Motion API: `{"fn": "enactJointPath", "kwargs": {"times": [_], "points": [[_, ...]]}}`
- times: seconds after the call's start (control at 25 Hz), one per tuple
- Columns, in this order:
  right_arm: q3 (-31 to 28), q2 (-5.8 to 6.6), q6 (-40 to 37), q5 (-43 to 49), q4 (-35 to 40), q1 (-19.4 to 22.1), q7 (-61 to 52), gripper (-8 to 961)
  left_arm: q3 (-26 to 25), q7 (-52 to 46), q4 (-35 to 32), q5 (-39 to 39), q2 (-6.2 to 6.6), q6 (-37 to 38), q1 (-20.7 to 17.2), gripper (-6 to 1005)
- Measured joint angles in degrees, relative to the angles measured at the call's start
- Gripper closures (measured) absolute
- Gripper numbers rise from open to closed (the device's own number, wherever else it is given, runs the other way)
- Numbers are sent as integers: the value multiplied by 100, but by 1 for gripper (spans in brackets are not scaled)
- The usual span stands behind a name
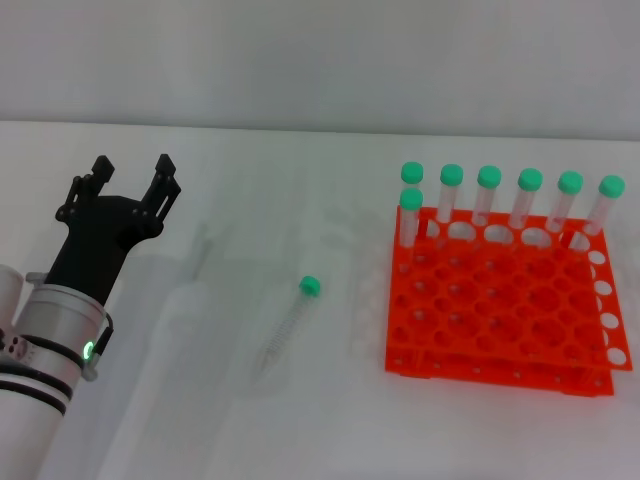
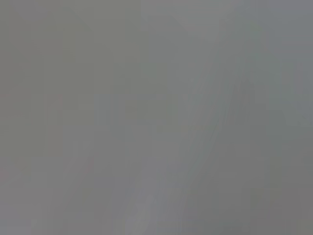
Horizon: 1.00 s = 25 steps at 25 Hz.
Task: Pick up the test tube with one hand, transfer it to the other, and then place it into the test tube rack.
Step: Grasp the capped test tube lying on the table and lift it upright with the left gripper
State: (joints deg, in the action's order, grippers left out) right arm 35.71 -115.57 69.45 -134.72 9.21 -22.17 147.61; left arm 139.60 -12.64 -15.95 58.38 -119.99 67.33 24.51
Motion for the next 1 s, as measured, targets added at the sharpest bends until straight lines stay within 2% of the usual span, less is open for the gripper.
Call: {"fn": "enactJointPath", "kwargs": {"times": [0.52,0.64,0.72,0.84,1.0], "points": [[-3,0,0,-2,-22,2,1,85,-9,-775,-97,234,20,-385,109,200],[-3,4,-1,-2,-20,4,-14,86,-15,-1216,-145,260,89,-425,301,201],[-3,6,-1,-1,-13,1,-19,87,-7,-1760,-2,181,174,-477,503,202],[27,5,46,-1,-14,-43,-25,88,6,-3041,334,-297,435,-460,776,203],[21,6,116,-1,-22,-59,-26,89,18,-5035,1001,-1397,832,-140,1222,205]]}}
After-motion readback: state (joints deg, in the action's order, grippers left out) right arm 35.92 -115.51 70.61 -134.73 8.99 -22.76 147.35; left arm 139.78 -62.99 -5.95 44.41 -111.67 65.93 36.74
